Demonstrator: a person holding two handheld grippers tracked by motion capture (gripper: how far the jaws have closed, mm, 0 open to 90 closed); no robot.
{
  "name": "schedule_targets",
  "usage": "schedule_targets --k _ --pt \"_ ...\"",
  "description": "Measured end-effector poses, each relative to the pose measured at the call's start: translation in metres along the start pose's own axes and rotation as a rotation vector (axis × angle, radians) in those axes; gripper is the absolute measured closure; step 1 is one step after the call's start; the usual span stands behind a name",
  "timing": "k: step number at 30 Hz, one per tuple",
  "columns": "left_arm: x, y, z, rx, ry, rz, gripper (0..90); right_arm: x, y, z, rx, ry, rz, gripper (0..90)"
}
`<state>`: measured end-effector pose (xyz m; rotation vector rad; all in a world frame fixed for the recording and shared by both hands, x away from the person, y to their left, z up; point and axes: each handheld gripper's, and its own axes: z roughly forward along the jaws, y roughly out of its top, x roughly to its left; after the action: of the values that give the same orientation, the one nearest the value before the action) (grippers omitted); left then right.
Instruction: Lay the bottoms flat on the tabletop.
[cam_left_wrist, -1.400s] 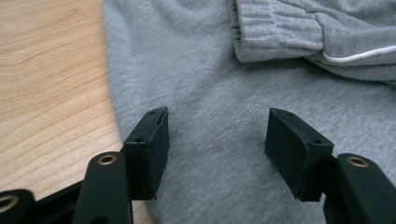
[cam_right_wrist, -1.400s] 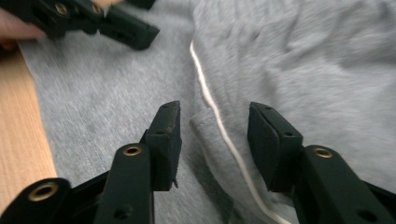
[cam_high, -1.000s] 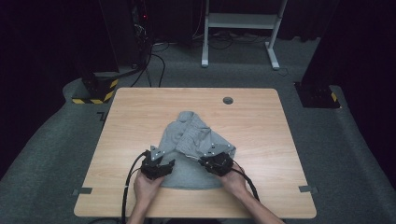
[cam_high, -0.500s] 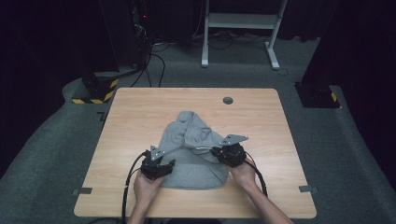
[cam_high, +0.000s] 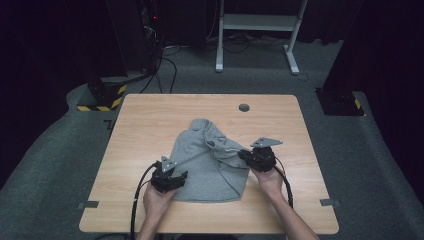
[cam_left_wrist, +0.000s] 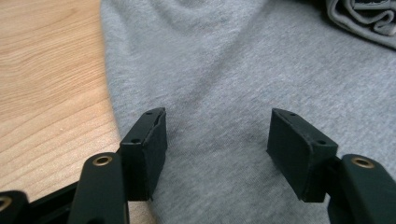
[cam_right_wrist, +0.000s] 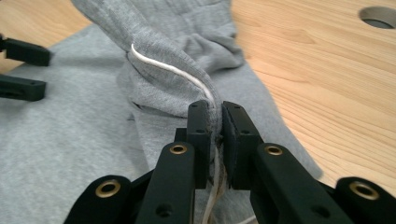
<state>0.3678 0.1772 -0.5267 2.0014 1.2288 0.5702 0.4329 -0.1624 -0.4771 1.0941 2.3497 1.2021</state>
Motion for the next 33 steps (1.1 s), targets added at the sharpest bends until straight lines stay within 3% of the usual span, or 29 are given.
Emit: schedule_targets --k 8,10,17,22,29,31,33 --pt "0.000 0.000 0.000 0.000 0.000 -0.001 37.7 -0.019 -0.004 -0.006 -0.021 -0.045 0.059 81.7" --pt "0.000 0.000 0.000 0.000 0.001 -0.002 37.8 -0.028 -0.006 -0.008 -0.026 -0.074 0.094 81.6" --pt "0.000 0.000 0.000 -0.001 0.004 -0.003 37.9 -0.048 -0.016 -0.002 0.026 -0.132 0.136 81.3" --pt "0.000 0.000 0.000 -0.001 0.004 -0.003 38.0 -0.055 -0.019 0.003 0.030 -0.147 0.163 80.4" --pt "0.000 0.000 0.000 -0.001 0.005 -0.003 38.0 -0.052 -0.018 -0.004 0.010 -0.143 0.184 69.5" --pt "-0.001 0.000 0.000 -0.001 0.005 -0.004 38.0 -0.047 -0.015 -0.013 -0.023 -0.151 0.157 67.7" --pt "-0.001 0.000 0.000 -0.001 0.005 -0.004 38.0 -0.033 -0.010 -0.026 -0.074 -0.144 0.098 67.2"
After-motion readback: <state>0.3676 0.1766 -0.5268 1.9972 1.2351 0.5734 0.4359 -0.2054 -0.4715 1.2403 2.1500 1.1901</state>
